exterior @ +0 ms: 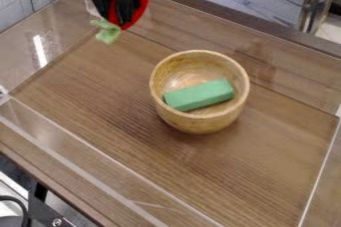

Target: Move the red fruit to the left

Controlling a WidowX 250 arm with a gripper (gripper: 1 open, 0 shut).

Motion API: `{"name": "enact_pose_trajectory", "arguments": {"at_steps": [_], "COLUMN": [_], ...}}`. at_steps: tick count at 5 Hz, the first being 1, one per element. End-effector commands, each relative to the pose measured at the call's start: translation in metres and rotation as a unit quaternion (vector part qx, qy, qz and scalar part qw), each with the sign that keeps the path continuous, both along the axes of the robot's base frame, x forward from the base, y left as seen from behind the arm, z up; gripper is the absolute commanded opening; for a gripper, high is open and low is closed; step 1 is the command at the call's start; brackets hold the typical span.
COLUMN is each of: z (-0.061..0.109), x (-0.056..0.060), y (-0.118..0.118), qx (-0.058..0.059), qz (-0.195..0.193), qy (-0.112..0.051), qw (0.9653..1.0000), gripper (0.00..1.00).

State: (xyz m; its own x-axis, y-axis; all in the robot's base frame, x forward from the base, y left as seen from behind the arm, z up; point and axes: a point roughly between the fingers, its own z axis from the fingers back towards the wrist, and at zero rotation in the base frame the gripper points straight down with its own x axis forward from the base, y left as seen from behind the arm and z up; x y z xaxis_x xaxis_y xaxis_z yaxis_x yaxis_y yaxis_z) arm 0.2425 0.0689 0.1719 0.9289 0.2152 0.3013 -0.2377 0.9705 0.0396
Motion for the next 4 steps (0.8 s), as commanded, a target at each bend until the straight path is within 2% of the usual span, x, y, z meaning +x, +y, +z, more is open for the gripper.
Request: {"name": "enact_pose_trajectory", "arguments": {"at_steps": [1,2,3,4], "z": [-0.008,-0.025,-0.036,-0.061], "x": [0.009,0.029,0.052,0.064], "y": [0.012,0.031,0.043,0.054], "qx": [0.019,0.028,0.035,0.046], "qz": [-0.008,-0.013,-0.025,0.009], "qy": [-0.005,0.005,0.004,0.009], "qw": [0.9998,0.9995,0.9991,0.9988], "gripper": [0.0,0.0,0.0,0.0]}}
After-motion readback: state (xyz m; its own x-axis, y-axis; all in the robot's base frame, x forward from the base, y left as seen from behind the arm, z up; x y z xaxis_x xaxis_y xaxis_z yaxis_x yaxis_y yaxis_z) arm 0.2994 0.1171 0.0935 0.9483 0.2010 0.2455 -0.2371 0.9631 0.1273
